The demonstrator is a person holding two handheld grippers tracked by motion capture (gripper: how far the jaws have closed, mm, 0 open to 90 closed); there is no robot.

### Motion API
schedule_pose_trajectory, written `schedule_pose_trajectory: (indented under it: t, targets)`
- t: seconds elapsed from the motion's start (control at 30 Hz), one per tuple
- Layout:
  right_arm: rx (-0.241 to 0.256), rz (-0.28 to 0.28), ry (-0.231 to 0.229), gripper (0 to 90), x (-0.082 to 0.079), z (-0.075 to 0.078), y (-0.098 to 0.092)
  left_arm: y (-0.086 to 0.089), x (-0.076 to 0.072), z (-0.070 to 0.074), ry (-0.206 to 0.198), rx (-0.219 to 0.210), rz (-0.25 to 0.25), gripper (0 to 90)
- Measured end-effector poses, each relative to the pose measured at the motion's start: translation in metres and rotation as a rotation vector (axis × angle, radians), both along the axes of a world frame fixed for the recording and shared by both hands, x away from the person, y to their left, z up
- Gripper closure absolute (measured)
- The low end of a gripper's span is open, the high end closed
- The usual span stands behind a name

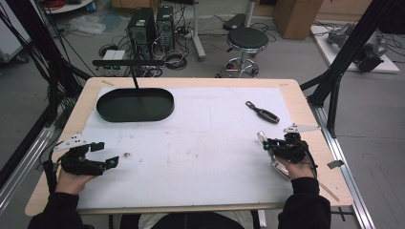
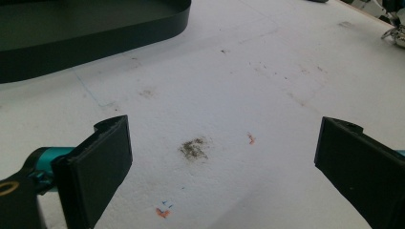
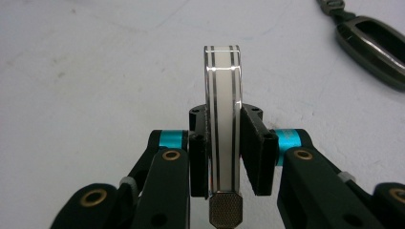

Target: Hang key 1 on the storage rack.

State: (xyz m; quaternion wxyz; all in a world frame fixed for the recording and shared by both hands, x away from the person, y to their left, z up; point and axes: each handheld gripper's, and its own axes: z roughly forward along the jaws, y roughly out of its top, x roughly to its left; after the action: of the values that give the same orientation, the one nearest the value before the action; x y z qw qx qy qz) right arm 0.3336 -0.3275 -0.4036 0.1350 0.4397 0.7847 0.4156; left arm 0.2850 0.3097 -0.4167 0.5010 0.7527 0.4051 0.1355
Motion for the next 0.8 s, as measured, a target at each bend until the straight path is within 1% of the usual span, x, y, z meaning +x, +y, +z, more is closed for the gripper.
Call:
schedule_pose_trajectory:
  t: [0.07, 0.13, 0.2, 0.33, 0.43, 0.5, 0.57, 0.67, 0.73, 0.8]
  targets:
    - [0.034, -0.011, -0.013, 74.7, -0.002, 0.004, -0.002, 0.000, 0.000, 0.000, 0.000, 0.000, 0.002, 5.9]
    - [0.074, -0.002, -0.035, 74.8, -0.003, 0.010, -0.004, 0.001, -0.001, 0.000, -0.002, -0.001, 0.003, 5.9]
    - [0.098, 0.004, -0.043, 74.9, -0.003, 0.016, -0.004, 0.001, -0.002, 0.000, -0.004, -0.008, 0.011, 5.9]
    - [0.127, 0.028, -0.055, 74.9, 0.001, 0.031, -0.005, -0.001, -0.002, 0.000, 0.000, -0.003, 0.007, 5.9]
    - [0.139, 0.041, -0.062, 74.9, 0.006, 0.044, -0.002, -0.002, -0.002, 0.000, -0.003, -0.004, 0.011, 5.9]
    - [0.131, 0.051, -0.069, 74.9, 0.011, 0.054, 0.002, -0.002, -0.002, 0.000, -0.003, -0.006, 0.014, 5.9]
    - [0.112, 0.065, -0.078, 74.9, 0.015, 0.063, 0.008, -0.001, -0.002, 0.000, -0.003, -0.010, 0.015, 5.9]
    - [0.087, 0.086, -0.093, 74.9, 0.022, 0.076, 0.021, -0.001, -0.002, 0.000, -0.002, -0.009, 0.013, 5.9]
    - [0.073, 0.091, -0.094, 74.9, 0.027, 0.083, 0.029, -0.001, -0.002, 0.000, -0.002, -0.010, 0.013, 5.9]
    - [0.049, 0.104, -0.096, 74.9, 0.034, 0.090, 0.040, 0.000, -0.002, 0.000, -0.003, -0.012, 0.013, 5.9]
